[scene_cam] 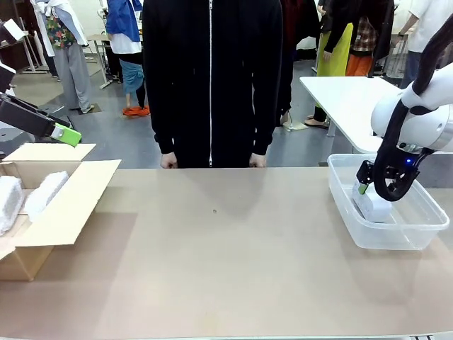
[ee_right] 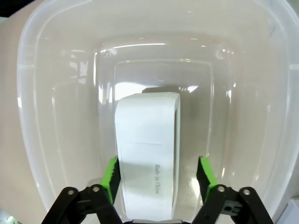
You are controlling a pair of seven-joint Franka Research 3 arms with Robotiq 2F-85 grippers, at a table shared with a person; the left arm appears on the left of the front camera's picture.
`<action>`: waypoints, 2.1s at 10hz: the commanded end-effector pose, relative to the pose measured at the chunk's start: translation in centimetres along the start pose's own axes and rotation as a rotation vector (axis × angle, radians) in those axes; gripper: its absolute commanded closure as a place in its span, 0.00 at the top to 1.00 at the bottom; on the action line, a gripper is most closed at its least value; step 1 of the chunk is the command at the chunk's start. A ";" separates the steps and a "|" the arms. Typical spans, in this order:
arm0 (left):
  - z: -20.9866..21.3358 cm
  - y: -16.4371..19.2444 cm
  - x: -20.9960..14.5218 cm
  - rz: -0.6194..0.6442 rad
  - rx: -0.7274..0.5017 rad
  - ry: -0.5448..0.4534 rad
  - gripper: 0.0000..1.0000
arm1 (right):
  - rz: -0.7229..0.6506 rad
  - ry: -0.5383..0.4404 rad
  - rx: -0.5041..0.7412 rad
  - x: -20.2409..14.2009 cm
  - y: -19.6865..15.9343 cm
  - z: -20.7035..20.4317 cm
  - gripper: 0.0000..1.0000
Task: Separate and place wrapped and unwrapped clocks.
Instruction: If the picked Digital clock is wrapped, place it in the Package Box ; if not, place it in the Organizing box.
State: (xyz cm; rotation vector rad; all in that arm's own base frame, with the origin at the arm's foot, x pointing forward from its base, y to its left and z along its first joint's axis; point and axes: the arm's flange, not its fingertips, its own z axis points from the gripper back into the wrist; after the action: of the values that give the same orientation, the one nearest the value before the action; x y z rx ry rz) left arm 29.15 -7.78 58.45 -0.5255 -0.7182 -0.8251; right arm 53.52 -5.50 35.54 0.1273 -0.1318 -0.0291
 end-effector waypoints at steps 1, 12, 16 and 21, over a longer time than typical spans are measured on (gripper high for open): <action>-0.3 -0.1 0.2 0.008 0.003 -0.005 1.00 | -0.022 0.031 -0.018 0.5 -0.1 1.2 1.00; -0.3 -0.1 0.2 0.008 0.003 -0.005 1.00 | 0.040 -0.005 -0.062 -4.9 6.8 19.4 1.00; -0.3 -0.1 0.2 0.008 0.003 -0.005 1.00 | 0.065 -0.020 -0.041 -5.3 6.7 20.3 1.00; -0.3 -0.1 0.2 0.008 0.003 -0.005 1.00 | 0.065 -0.020 -0.041 -5.3 6.7 20.3 1.00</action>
State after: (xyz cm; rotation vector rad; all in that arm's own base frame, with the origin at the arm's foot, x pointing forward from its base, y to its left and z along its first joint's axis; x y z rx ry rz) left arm 29.15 -7.79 58.44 -0.5258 -0.7178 -0.8255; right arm 45.66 -1.15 55.83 0.0704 -0.1582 0.0169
